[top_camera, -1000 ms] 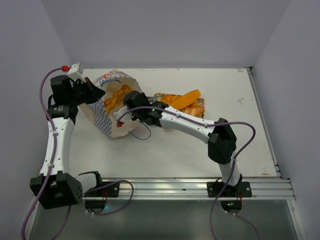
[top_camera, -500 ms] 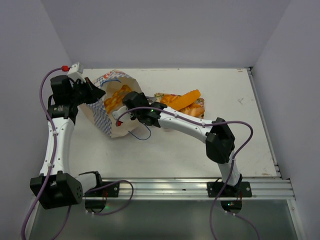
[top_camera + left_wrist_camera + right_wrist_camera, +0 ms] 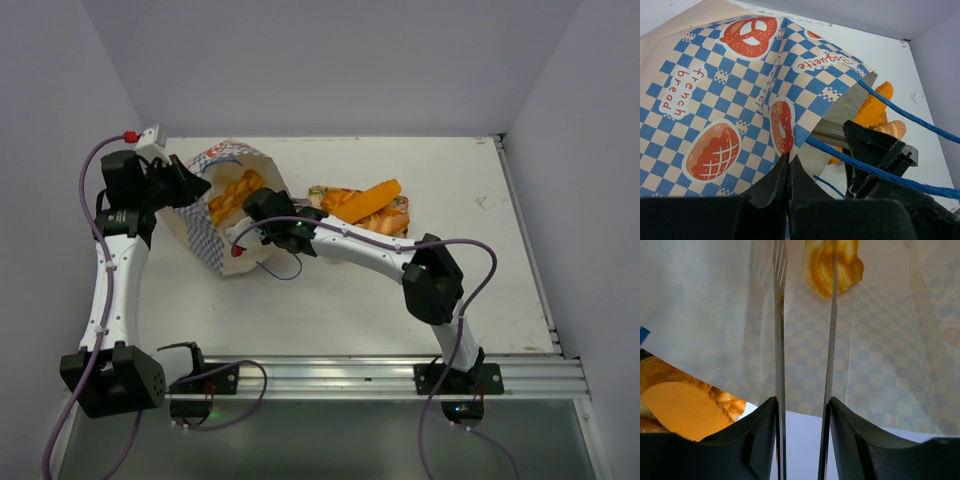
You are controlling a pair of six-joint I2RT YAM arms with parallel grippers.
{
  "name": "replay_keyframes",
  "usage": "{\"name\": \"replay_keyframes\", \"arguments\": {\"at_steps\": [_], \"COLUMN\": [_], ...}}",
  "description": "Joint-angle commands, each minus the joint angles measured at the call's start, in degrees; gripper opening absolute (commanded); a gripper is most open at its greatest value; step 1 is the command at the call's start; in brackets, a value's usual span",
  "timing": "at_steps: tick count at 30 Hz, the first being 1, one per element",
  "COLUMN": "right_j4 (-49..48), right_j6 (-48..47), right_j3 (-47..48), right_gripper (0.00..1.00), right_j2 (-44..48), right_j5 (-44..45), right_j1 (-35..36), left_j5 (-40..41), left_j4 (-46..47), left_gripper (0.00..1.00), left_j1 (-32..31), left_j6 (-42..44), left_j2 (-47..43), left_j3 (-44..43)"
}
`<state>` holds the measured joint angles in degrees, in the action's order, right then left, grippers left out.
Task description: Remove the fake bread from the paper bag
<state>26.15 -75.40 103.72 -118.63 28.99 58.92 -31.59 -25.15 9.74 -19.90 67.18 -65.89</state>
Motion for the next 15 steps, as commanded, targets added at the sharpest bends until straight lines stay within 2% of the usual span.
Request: {"name": "replay_keyframes", "arguments": {"at_steps": [1, 15], "right_j4": [-1.54, -7.69], "right_j6": [0.08, -0.89], "right_j3": [0.87, 1.4], "right_gripper": [0.48, 0.49], "right_j2": [0.06, -2.04], "right_j5": [1.33, 3.35], "right_j1": [0.15, 0.06], "left_j5": [-2.33, -2.42], "left_j4": [0.36, 0.36], "left_gripper": [0.0, 0.0], "left_j1": [0.28, 0.28], "left_j6": [0.74, 0.74], "left_j2": [0.23, 0.23], "left_j3": [-2.49, -2.75]}}
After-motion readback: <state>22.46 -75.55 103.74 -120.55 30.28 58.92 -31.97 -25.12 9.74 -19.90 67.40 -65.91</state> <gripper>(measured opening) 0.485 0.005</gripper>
